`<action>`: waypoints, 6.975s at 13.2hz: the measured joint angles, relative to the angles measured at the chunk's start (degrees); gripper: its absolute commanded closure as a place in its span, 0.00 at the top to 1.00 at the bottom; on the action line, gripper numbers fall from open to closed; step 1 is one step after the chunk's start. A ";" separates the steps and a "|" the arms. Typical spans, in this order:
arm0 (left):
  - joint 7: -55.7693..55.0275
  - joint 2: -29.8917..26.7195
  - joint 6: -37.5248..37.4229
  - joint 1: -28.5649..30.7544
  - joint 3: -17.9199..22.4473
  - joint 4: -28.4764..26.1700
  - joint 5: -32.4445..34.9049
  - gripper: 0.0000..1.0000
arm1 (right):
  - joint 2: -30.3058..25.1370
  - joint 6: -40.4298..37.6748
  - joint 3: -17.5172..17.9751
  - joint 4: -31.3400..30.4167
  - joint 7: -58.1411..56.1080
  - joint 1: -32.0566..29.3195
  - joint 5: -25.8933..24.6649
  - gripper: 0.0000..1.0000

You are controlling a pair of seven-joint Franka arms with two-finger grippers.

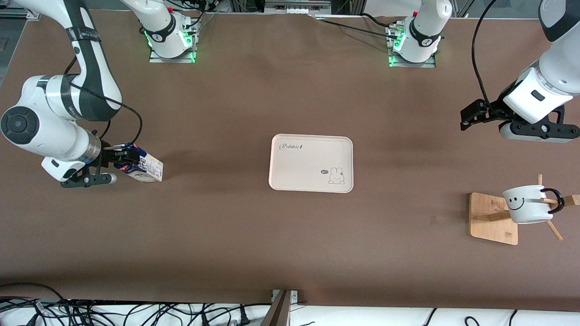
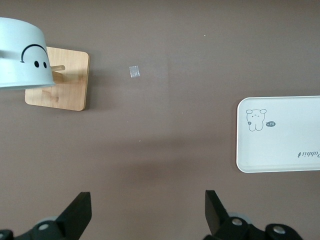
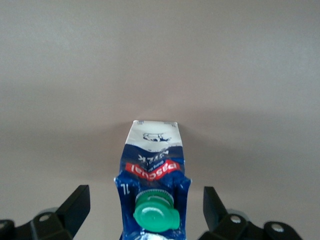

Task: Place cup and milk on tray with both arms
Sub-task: 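Close the right gripper around the milk carton, then carry the milk carton with the right gripper over the tray, then lower the milk carton onto the tray and open the right gripper, then withdraw the right gripper while the left gripper reaches the mug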

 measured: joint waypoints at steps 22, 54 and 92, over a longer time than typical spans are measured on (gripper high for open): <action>0.00 0.03 0.00 0.00 0.00 0.08 0.00 1.00 | -3.15 5.84 0.03 -6.69 0.18 0.11 0.42 0.49; -2.46 0.48 -1.82 0.33 0.28 0.14 -0.01 1.00 | 23.00 -4.09 6.21 30.33 49.11 36.73 0.43 1.00; -3.75 -0.98 49.92 13.44 1.11 -26.86 -10.99 0.98 | -16.73 -26.33 -1.90 13.27 2.95 5.15 3.02 1.00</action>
